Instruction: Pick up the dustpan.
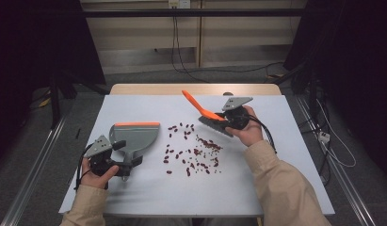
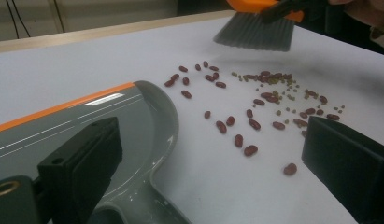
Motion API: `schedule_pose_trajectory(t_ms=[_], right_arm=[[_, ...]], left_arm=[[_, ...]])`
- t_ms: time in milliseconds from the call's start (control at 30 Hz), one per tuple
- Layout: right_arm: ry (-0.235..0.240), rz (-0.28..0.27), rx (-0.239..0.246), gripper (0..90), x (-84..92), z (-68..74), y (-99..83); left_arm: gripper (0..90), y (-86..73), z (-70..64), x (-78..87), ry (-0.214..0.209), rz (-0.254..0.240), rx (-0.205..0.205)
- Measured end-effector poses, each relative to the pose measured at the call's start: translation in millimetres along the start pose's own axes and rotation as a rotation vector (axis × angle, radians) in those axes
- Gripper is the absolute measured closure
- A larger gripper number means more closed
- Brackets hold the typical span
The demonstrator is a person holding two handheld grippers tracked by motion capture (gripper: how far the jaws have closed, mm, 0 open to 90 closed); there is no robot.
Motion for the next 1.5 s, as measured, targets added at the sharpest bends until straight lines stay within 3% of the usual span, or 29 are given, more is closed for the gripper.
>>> schedule_pose_trajectory(t_ms=[267, 500, 567, 833, 1167, 1500], right_arm=[[-0.034, -0.01, 0.019, 71.2, -39.8, -11.0, 9.8], [-0.005, 0.009, 0.06, 71.2, -68.5, -6.6, 14.7], [0.031, 0.008, 0.059, 71.2, -72.8, -1.5, 13.0], [0.111, 0.044, 0.184, 71.1, -62.5, 22.0, 8.4], [0.198, 0.053, 0.223, 71.1, -37.6, 46.0, 0.1], [0.234, 0.042, 0.225, 71.1, -18.9, 63.4, -6.5]], left_arm=[[4.9, -0.6, 1.5, -1.0, 0.0, 0.004, 0.003], [5.0, -0.5, 3.2, 0.1, 0.003, 0.0, 0.007], [5.0, -0.8, 3.8, 0.4, 0.004, 0.002, 0.004], [4.9, -1.7, 4.1, 0.7, 0.005, -0.002, 0.008], [4.9, -1.1, 2.0, -0.4, 0.004, 0.0, 0.0], [4.9, -0.7, -0.1, 0.2, 0.005, -0.002, 0.0]])
Point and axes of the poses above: each handheld gripper's, and its own axes: x roughly backward along the jaws, y roughly out of its top, z roughly to its left, the point moved 7 cm from there along -x, roughly forward along the jaws, and after that the axes turned 5 degrees about -z, right-handed, at the moved point
